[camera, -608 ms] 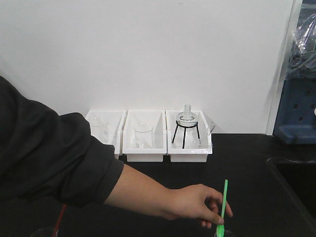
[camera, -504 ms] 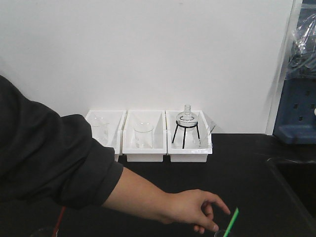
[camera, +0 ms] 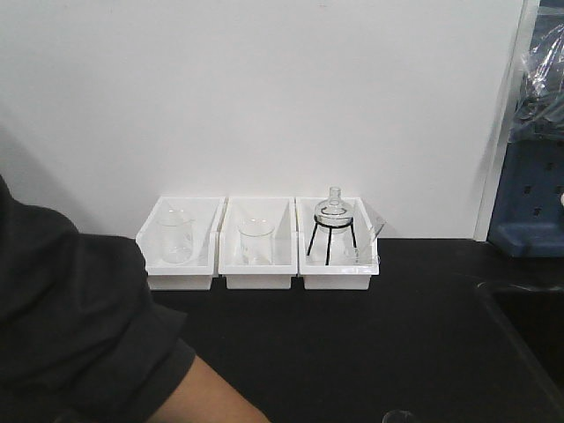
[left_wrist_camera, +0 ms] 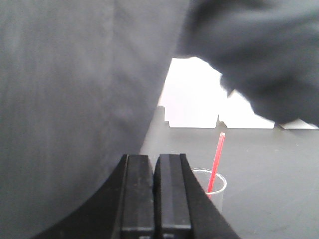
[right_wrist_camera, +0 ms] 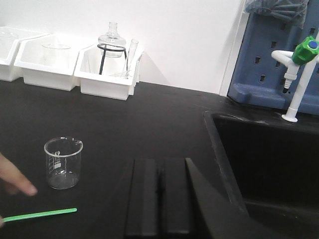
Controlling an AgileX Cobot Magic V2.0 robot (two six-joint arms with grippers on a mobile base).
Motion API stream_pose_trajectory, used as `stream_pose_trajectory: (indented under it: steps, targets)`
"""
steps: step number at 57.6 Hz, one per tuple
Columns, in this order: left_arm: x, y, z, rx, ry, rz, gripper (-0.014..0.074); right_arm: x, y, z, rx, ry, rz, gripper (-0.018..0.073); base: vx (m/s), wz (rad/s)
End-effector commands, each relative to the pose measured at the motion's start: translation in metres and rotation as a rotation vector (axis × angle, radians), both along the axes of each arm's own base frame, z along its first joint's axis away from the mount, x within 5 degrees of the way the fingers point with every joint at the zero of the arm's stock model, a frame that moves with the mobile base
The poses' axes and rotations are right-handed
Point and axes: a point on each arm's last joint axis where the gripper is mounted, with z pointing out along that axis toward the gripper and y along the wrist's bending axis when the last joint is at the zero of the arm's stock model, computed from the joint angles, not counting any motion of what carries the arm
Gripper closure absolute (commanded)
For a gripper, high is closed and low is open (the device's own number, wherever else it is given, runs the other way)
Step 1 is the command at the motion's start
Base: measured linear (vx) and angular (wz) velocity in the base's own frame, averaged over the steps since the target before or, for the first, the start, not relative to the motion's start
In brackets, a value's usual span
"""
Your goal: Sort red and green spoons into left cabinet
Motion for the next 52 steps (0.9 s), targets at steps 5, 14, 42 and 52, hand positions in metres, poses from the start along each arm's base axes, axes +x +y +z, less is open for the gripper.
stream_pose_trajectory:
  steps: [5, 14, 42, 52]
  targets:
    - [-0.0014, 0.0002, 0.0088, -0.002, -0.095, 0.002, 0.0603, -0.0003, 0.001, 0.0051, -0.007, -0.09, 0.012, 0.0568, 0.0, 0.0]
    - [-0.0014, 0.0002, 0.0088, -0.002, -0.095, 0.002, 0.0603, -0.0003, 0.001, 0.0051, -0.007, -0.09, 0.012, 0.0568, 0.0, 0.0]
    - [-0.0014, 0.0002, 0.0088, -0.002, -0.095, 0.002, 0.0603, -0.0003, 0.001, 0.0051, -0.007, -0.09, 0.012, 0.0568, 0.0, 0.0]
    - [-0.0014, 0.0002, 0.0088, -0.002, -0.095, 0.002, 0.0603, -0.0003, 0.001, 0.0051, -0.007, -0.09, 0.012, 0.0568, 0.0, 0.0]
